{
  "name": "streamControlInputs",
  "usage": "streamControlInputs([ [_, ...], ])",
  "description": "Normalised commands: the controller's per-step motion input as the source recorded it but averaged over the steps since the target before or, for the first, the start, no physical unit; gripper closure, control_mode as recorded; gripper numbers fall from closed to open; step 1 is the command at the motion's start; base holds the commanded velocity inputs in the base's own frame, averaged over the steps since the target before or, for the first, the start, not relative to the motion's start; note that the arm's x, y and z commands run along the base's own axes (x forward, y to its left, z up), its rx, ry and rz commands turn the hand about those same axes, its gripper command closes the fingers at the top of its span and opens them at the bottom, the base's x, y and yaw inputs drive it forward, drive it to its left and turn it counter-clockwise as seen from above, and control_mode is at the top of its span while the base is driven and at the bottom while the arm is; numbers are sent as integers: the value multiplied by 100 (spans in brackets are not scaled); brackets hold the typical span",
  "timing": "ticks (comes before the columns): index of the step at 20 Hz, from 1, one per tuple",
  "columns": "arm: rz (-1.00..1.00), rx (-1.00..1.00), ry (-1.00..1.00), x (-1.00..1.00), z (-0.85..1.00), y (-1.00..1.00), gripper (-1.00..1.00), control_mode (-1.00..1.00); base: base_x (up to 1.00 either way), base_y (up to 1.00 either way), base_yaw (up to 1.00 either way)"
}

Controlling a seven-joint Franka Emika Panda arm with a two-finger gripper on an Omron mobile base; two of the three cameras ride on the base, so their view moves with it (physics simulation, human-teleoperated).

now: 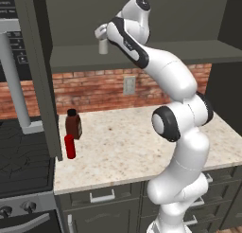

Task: Collect the paprika, ketchup, and shaker from the cabinet and place them next to the stove.

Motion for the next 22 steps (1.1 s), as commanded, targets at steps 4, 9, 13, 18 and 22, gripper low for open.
streamControlInputs([
  [4, 0, 0, 6, 9, 0, 15, -100, -100, 0, 0, 0],
  [9, 0, 0, 4, 12, -1, 2, -100, -100, 0, 0, 0],
  [13, 0, 0, 3, 12, -7, 0, -100, -100, 0, 0, 0],
  [18, 0, 0, 4, 9, -9, 0, -100, -100, 0, 0, 0],
  [22, 0, 0, 4, 11, -9, 1, -100, -100, 0, 0, 0],
])
